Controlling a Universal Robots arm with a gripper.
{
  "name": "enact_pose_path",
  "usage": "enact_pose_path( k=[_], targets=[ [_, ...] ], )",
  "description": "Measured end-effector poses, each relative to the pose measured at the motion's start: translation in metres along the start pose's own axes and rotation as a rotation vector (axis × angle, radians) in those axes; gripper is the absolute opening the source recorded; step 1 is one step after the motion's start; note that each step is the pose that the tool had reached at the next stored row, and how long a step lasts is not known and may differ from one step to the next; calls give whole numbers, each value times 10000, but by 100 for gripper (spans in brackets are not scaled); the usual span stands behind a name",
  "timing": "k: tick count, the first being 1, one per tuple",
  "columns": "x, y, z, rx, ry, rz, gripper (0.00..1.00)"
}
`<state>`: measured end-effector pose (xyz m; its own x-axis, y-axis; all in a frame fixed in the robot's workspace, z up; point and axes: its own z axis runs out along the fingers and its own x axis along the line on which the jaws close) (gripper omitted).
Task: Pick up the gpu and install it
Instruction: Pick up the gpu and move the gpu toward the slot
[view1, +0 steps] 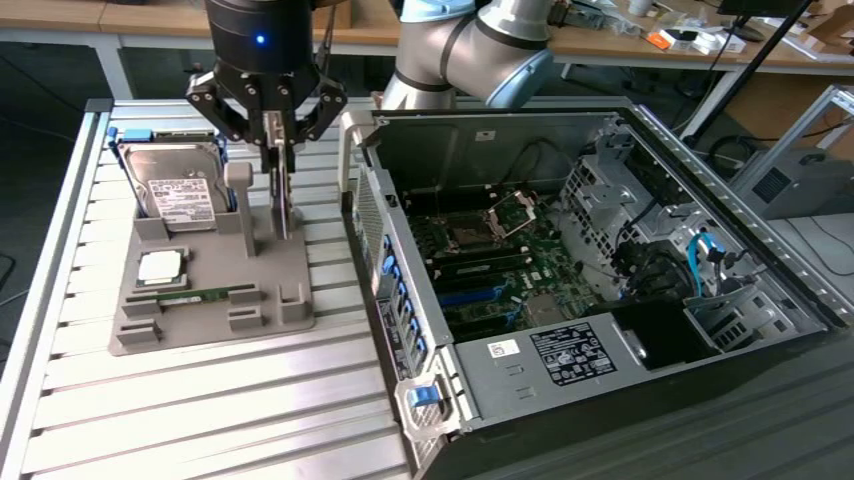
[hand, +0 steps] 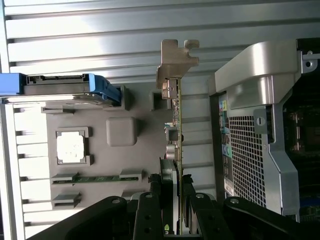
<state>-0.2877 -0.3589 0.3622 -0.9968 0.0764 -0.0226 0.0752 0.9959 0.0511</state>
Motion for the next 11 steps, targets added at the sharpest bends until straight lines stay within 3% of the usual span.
enact_pose_path(
  k=[11],
  targets=[
    [-2,3,-65,-11,1,0,27]
  ],
)
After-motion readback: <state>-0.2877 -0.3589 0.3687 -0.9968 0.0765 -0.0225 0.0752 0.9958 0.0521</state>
